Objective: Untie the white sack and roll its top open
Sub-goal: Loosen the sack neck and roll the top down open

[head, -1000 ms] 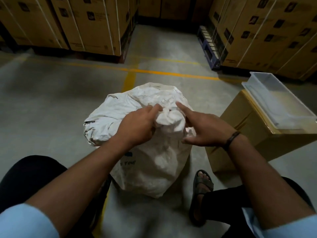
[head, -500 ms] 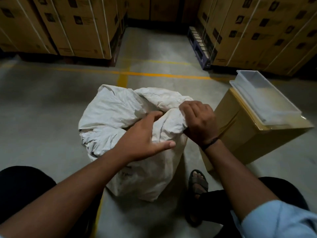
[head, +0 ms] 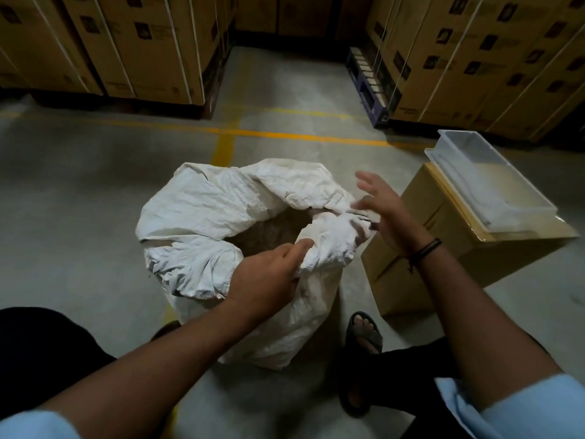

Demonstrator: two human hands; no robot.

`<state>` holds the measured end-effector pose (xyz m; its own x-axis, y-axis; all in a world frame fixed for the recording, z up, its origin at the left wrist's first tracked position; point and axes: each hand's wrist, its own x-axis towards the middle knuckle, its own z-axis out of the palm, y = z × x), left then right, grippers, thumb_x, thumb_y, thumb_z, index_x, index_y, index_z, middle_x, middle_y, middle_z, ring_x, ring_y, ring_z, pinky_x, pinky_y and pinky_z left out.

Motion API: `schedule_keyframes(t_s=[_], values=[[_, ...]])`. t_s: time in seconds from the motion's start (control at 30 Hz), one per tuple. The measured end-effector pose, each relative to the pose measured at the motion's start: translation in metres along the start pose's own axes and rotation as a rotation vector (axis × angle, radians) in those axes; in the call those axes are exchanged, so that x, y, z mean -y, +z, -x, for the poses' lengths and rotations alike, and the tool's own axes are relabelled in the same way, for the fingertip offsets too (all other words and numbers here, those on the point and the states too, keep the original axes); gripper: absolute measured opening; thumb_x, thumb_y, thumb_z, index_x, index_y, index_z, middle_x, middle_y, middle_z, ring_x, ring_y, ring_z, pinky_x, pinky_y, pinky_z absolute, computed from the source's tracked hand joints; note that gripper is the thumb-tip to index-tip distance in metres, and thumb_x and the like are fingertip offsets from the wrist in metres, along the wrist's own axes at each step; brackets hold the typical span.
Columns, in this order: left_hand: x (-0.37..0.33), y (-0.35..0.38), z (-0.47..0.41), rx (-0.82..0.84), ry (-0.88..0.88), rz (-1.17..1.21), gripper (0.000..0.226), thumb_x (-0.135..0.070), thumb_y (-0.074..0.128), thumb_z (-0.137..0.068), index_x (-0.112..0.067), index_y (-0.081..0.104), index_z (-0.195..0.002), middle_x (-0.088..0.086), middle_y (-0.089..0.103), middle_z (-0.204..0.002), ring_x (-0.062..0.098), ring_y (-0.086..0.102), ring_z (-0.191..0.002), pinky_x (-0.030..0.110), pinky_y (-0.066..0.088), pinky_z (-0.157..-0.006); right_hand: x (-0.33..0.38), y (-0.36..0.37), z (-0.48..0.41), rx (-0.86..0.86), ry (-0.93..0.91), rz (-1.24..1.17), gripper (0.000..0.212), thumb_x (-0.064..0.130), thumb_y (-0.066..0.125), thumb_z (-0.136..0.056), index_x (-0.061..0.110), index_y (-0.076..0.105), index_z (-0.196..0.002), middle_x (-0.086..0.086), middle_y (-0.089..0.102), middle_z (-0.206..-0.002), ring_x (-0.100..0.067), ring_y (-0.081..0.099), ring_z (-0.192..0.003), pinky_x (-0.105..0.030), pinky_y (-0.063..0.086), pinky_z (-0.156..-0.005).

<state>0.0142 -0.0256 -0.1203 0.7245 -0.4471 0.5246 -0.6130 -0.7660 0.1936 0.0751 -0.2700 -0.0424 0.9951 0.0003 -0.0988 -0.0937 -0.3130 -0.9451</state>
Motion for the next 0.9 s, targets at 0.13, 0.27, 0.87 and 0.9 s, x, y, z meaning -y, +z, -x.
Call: schedule_keyframes(t_s=[0.13,0.27,0.87,0.9], values=[[-0.011,0.009,0.010,0.041,0.093,0.038,0.058,-0.033,0.057,-0.074,-0.029,0.049,-0.131,-0.006,0.071,-0.097,0.024,0.070,-0.068,0.029,0.045,-0.041,-0.013,0.023,-0.008,-0.014,0.202,0.409,0.107,0.063,0.079,-0.073,0.021,0.024,-0.155,-0.009,0.045,-0.153,-0.032,0.054,-0.129,-0.039,0.049,-0.100],[-0.018,0.011,0.012,0.403,0.165,0.205,0.062,-0.075,0.060,-0.081,-0.032,0.060,-0.126,-0.008,0.070,-0.107,0.017,0.069,-0.092,0.031,0.055,-0.070,-0.036,0.052,-0.015,-0.093,0.011,0.583,0.070,0.049,0.075,-0.082,0.018,0.046,-0.139,-0.009,0.064,-0.132,-0.033,0.060,-0.121,-0.028,0.041,-0.082],[0.157,0.006,-0.009,0.379,-0.819,0.699,0.036,-0.044,0.063,-0.094,-0.016,0.073,-0.116,0.003,0.077,-0.110,0.019,0.070,-0.097,0.041,0.055,-0.093,-0.027,0.031,-0.040,-0.056,0.492,-0.721,0.035,0.008,0.046,-0.091,-0.010,0.067,-0.113,-0.023,0.071,-0.099,-0.038,0.069,-0.087,-0.044,0.056,-0.092],[0.154,0.003,-0.012,0.338,-0.920,0.886,0.029,-0.035,0.061,-0.095,-0.013,0.075,-0.109,0.007,0.078,-0.108,0.023,0.072,-0.096,0.040,0.056,-0.090,-0.028,0.036,-0.044,-0.051,0.481,-0.667,0.031,0.006,0.049,-0.091,-0.009,0.069,-0.109,-0.021,0.072,-0.094,-0.036,0.068,-0.086,-0.039,0.058,-0.089]])
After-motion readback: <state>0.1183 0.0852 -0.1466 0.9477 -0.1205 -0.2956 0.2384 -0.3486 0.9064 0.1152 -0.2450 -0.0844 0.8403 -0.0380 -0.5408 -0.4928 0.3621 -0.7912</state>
